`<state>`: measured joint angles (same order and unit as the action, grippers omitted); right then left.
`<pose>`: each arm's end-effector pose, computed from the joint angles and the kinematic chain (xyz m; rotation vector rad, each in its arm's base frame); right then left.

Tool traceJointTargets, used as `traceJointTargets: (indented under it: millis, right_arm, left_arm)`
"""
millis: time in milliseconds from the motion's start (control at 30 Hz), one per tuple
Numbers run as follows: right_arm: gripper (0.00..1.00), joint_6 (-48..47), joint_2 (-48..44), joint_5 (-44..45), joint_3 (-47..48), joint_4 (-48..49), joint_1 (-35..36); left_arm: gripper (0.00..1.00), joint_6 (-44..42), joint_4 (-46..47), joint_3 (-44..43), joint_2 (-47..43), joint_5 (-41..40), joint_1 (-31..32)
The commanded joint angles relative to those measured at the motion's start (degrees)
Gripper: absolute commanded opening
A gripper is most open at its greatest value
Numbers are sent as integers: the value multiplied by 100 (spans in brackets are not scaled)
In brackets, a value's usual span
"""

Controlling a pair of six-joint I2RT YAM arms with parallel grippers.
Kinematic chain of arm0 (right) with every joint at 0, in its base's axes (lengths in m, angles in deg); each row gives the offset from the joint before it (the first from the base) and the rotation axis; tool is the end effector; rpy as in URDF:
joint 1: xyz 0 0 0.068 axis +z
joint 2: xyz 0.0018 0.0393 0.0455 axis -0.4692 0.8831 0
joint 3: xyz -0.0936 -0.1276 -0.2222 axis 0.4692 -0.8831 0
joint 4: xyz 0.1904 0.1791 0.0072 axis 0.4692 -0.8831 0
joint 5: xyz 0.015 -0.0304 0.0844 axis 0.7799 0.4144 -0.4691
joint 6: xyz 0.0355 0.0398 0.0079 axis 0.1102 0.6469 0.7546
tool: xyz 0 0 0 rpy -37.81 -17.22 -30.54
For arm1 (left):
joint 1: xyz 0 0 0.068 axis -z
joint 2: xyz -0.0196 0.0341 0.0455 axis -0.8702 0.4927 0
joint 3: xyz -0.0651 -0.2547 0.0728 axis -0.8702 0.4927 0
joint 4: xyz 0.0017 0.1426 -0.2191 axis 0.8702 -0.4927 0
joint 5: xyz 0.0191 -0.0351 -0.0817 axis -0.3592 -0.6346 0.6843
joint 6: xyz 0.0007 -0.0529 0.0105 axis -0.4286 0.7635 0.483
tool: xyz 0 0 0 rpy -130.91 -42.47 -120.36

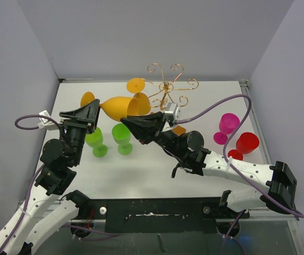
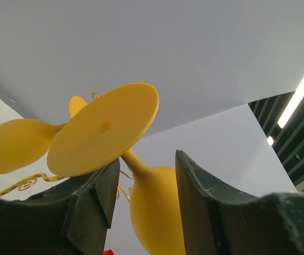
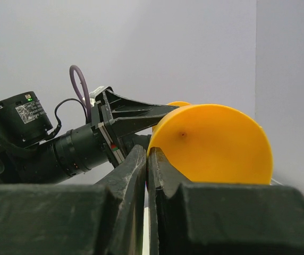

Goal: Place the wine glass upside down on the wine glass rack

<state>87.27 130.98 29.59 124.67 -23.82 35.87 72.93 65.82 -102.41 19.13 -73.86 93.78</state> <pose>0.1270 0.2611 0.4042 -0.4805 0.9830 1.2607 0.1241 -0.0634 0.3930 -0.8422 1.1618 -1.2608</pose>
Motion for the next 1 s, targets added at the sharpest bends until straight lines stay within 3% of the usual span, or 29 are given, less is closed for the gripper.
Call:
traceJointTargets:
  millis: [0,600,767,967]
  right_arm:
    - [0,172,-44,-201,-36,510,65]
    - [0,474,-13,-739,-2,102,87]
    - [0,568,-96,-641,-99,83,91]
    - [8,733,-263,-435,-190,-134,92]
  left_arm:
    - [42,201,321,-28,-12,-160,-6]
    - [26,554,964,327,63,-131,-6]
    - [10,446,1171,379,61,-156,-5]
    - [0,258,1333,432,75,-201,-1]
